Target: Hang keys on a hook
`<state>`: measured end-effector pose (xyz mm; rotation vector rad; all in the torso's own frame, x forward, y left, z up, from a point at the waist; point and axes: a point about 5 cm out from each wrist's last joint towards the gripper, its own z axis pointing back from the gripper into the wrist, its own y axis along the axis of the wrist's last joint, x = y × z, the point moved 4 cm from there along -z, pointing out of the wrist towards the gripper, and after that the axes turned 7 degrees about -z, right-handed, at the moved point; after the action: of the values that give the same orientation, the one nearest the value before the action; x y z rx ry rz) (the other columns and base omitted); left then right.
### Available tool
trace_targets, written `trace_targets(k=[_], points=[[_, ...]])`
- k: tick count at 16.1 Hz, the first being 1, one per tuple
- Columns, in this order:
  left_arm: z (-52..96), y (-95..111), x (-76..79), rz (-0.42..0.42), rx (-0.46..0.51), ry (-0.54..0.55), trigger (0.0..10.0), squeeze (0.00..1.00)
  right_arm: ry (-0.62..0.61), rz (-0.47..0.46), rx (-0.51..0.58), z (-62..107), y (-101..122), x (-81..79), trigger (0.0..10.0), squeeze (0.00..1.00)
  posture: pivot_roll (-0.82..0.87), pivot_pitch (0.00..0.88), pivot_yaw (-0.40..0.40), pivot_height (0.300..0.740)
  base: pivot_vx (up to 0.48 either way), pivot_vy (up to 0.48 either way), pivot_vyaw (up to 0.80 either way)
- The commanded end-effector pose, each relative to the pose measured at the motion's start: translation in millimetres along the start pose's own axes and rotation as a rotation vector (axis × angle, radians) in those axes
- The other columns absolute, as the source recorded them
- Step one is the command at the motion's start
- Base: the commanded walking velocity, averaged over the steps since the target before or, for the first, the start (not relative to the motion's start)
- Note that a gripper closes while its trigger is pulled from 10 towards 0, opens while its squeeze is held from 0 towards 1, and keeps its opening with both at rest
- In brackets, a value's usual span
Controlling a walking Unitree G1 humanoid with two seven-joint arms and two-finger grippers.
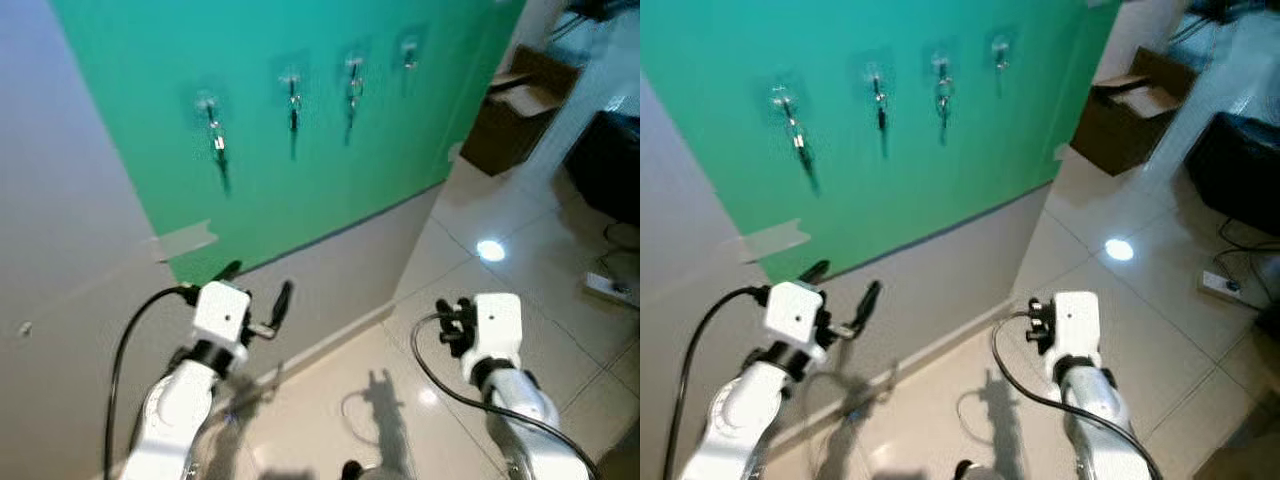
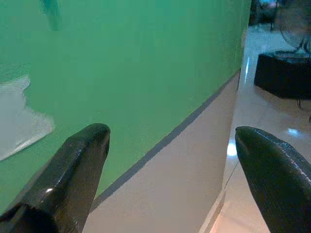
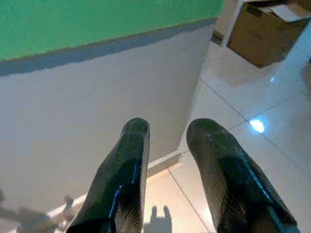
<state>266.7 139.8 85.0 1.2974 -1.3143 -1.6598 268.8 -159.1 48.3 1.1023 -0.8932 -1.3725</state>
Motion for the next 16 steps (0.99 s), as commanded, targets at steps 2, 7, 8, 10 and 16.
trace_targets(k=[2,7,8,10,16], points=[[-1.2,0.9,-0.8,-0.005,0.006,-0.001,10.0,0.00,-0.004,0.014,0.008,1.3,2.9,1.5,10.0,0.00,-0.08,0.043,0.018,0.740,0.000,0.000,-0.80],[0.7,3.0,-5.1,-0.009,0.027,-0.005,10.0,0.00,-0.016,0.005,0.012,3.2,2.1,1.8,10.0,0.00,-0.08,0.040,0.027,0.740,0.000,0.000,-0.80],[0.9,3.2,-5.0,-0.009,0.031,-0.006,10.0,0.00,-0.019,0.005,0.014,3.6,2.1,1.9,10.0,0.00,-0.08,0.037,0.026,0.740,0.000,0.000,-0.80],[0.8,3.6,-4.8,-0.007,0.036,-0.004,10.0,0.00,-0.019,0.008,0.017,4.1,2.4,2.0,10.0,0.00,-0.08,0.032,0.023,0.740,0.000,0.000,-0.80],[0.9,7.9,-6.0,0.003,0.065,0.011,10.0,0.00,-0.016,0.017,0.020,4.2,4.5,2.9,10.0,0.00,-0.08,0.032,0.017,0.740,0.000,0.000,-0.53]])
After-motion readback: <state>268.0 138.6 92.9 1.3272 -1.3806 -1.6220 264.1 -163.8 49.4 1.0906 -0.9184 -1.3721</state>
